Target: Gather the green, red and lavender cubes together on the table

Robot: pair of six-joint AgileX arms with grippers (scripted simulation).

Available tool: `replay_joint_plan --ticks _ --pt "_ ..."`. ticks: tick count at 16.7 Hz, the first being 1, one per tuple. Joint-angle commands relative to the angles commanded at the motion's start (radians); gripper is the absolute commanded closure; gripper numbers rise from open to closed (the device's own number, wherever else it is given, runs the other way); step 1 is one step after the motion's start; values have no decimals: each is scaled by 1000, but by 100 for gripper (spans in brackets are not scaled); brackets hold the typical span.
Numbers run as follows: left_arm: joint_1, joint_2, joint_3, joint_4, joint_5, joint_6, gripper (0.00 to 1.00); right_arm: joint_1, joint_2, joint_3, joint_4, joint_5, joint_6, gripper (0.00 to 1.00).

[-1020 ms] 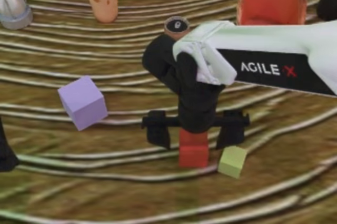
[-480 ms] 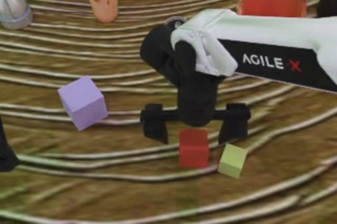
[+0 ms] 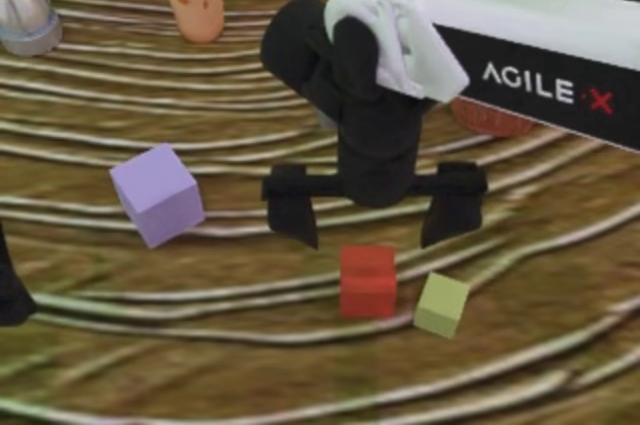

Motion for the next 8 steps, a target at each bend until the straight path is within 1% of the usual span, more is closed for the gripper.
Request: replay_joint_plan --ticks 4,8 --pt "-6 26 26 -19 1 11 0 -16 -26 -23 20 7 -14 0" --pt "-33 189 184 -128 2 76 0 -80 -201 -165 116 37 -95 0"
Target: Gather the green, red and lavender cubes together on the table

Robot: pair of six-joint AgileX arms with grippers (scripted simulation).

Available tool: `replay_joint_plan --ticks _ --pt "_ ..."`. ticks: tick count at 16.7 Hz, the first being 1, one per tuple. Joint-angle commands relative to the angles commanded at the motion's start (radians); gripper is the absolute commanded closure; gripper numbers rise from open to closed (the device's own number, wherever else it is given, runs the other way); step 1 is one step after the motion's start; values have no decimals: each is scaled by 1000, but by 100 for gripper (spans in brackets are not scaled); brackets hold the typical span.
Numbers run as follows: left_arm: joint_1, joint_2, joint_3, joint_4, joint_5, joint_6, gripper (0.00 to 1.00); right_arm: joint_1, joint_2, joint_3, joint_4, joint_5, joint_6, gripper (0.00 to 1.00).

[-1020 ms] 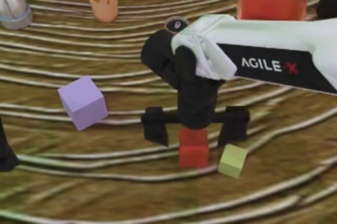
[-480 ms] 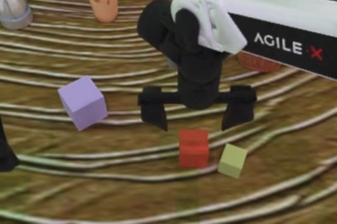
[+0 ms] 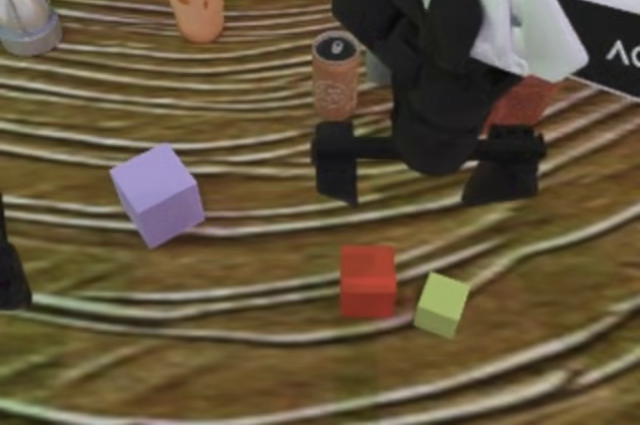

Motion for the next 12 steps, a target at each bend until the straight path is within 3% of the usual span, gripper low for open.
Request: replay_joint_plan --ticks 7,12 --pt "-78 619 497 -340 -2 201 0 -212 -546 -515 276 54 -249 0" --pt "-142 1141 878 -622 -5 364 0 -387 -1022 -959 518 56 -439 0"
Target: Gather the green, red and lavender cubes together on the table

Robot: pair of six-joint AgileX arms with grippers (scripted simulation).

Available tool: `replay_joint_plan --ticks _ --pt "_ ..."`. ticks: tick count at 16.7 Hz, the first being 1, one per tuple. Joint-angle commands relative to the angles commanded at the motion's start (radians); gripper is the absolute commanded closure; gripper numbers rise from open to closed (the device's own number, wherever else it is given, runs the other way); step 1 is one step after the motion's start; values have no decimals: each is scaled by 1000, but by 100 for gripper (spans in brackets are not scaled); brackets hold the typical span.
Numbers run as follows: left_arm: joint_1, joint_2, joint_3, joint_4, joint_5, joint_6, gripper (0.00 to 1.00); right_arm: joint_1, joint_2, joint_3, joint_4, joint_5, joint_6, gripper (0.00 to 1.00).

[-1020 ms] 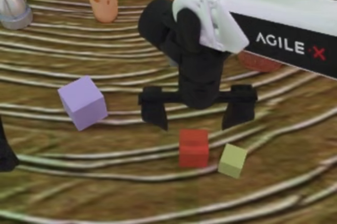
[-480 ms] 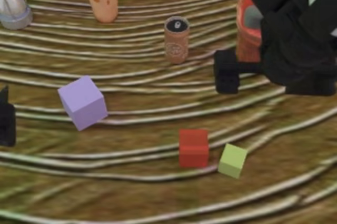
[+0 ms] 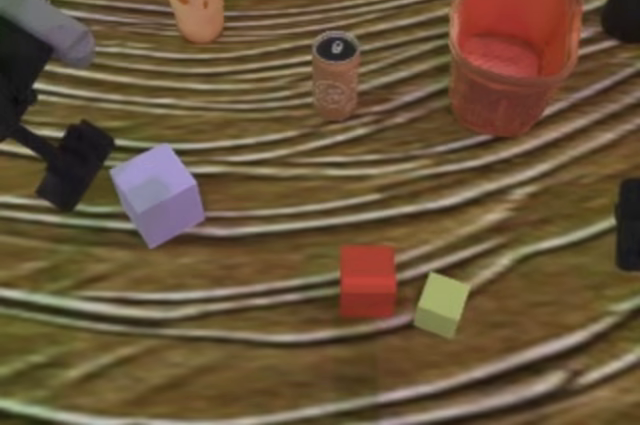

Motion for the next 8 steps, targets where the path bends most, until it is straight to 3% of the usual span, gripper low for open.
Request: replay_joint_plan --ticks 8 --pt "-84 601 495 -343 2 201 0 -228 -704 -541 416 -75 -207 0"
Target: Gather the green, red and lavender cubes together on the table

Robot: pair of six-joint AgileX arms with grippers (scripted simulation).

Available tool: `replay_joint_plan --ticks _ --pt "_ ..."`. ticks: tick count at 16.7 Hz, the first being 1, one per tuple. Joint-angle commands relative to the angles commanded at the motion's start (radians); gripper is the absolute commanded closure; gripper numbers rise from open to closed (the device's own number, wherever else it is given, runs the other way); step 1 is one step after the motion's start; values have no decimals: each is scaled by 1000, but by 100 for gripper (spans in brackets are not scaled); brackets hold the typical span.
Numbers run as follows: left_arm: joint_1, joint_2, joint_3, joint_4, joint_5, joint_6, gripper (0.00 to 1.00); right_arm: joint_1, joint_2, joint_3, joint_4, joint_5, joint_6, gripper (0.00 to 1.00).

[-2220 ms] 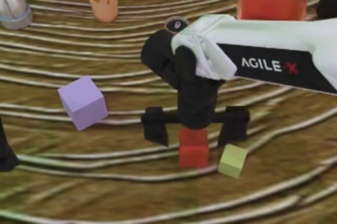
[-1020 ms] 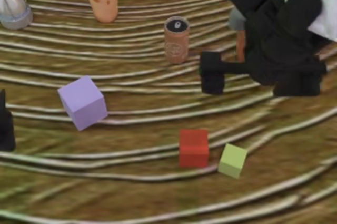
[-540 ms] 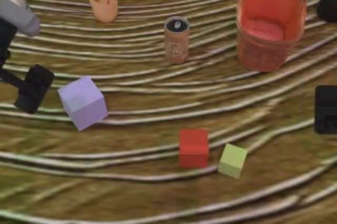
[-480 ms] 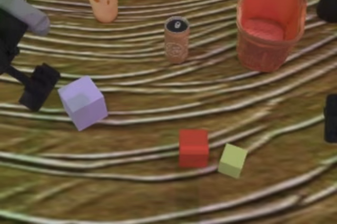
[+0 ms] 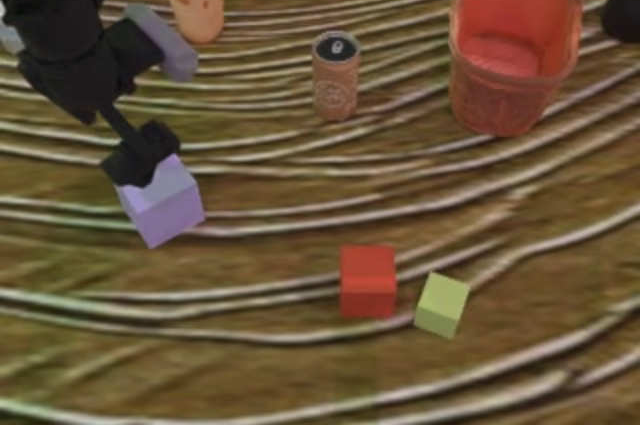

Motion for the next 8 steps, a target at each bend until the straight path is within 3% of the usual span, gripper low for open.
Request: replay_joint_plan --ticks 4,8 --pt "-22 145 132 -80 3 51 0 -58 -182 -114 142 -37 -37 0" --pt "-25 167 155 -93 3 60 0 -67 -211 -131 168 -44 -42 0"
